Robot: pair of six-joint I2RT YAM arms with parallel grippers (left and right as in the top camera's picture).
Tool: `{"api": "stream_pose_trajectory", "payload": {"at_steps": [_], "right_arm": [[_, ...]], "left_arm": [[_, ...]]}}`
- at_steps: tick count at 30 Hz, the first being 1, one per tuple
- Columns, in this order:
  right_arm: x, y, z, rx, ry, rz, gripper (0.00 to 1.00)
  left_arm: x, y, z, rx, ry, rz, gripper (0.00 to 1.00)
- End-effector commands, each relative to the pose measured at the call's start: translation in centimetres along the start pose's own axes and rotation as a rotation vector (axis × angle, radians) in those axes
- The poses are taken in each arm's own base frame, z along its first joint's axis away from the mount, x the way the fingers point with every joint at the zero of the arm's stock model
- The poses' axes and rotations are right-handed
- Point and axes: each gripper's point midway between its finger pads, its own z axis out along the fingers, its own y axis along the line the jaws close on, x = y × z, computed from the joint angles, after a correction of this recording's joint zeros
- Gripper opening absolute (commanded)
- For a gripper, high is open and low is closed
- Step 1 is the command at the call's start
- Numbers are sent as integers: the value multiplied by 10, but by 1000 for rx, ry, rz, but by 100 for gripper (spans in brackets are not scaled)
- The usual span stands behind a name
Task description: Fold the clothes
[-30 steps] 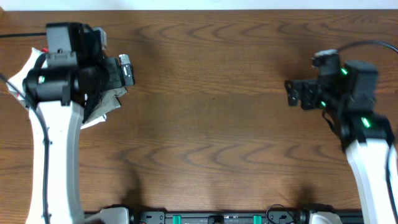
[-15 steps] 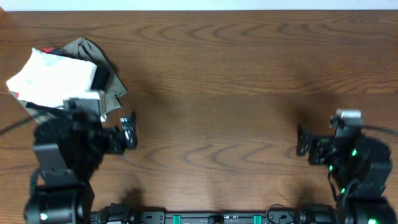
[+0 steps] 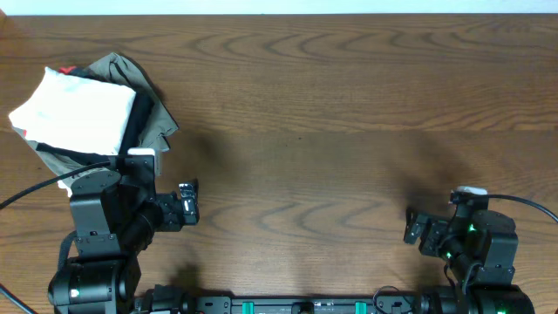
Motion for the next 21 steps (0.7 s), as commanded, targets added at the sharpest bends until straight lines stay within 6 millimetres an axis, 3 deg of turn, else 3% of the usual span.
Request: {"api": "stream_pose_trajectory", "payload": {"at_steps": [1, 12, 21], "right_arm": [[7, -5, 0, 22, 24, 31, 99], [13, -6, -1, 27, 44, 33, 99], [10, -5, -11, 2, -68, 24, 99]], "left_arm": [[0, -3, 0, 15, 1, 20, 98], [0, -3, 0, 15, 1, 20, 98], [0, -3, 0, 15, 1, 20, 98]]}}
